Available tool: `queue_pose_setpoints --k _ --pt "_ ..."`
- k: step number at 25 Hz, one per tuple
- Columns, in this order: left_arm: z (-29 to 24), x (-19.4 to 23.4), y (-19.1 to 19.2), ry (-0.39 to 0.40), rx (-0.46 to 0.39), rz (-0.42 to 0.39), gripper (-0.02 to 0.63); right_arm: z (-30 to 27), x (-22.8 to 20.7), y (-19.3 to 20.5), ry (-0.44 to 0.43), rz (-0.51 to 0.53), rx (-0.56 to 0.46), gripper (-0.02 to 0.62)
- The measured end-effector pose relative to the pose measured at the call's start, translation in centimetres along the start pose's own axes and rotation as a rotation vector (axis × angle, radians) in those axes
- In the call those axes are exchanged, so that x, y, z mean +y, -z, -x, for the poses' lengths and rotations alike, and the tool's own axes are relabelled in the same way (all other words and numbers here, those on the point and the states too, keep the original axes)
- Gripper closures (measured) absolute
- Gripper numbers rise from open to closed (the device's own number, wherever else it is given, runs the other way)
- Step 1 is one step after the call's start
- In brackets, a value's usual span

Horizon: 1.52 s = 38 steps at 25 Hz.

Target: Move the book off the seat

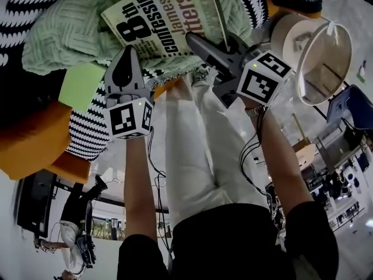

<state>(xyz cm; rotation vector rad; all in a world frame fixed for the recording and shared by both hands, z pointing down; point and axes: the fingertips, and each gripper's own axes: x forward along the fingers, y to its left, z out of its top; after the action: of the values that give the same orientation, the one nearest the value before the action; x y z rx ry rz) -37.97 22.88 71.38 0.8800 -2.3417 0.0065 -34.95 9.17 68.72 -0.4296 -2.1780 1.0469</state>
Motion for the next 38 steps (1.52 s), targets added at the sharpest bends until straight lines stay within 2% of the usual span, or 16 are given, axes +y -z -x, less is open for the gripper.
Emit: queue_pose_setpoints --k 5,11,18,23,26,35,38 --pt "2.7 -1.2 -1.5 -0.024 -0.031 -0.011 0.597 2.5 1.5 -0.2 -0.004 0.015 -0.011 0.436" --pt "6.2 -4.8 -3.5 -0.048 -0.086 -0.004 0.597 7.2 2.8 -0.3 -0.022 -0.007 -0.049 0.436" --pt "13.1 -6.0 -8.5 -0.067 -0.158 0.031 0.597 10.8 9.5 -2.0 -0.05 -0.016 -0.123 0.436" --pt "16.4 -9.6 -11.6 -0.06 -0.217 0.009 0.597 15.1 12.0 -3.4 -0.068 -0.033 -0.197 0.436" --pt "20.1 -11.6 -13.8 -0.063 -0.244 0.013 0.597 17.8 15.5 -3.6 -0.086 -0.026 -0.222 0.436" --pt "23.5 -14.5 -19.7 -0.012 -0.325 -0.019 0.597 21.1 21.1 -7.2 -0.129 -0.009 -0.313 0.436" --pt "25.2 -15.6 -22.0 0.024 -0.36 -0.039 0.597 23.0 23.7 -8.7 -0.159 -0.025 -0.382 0.436"
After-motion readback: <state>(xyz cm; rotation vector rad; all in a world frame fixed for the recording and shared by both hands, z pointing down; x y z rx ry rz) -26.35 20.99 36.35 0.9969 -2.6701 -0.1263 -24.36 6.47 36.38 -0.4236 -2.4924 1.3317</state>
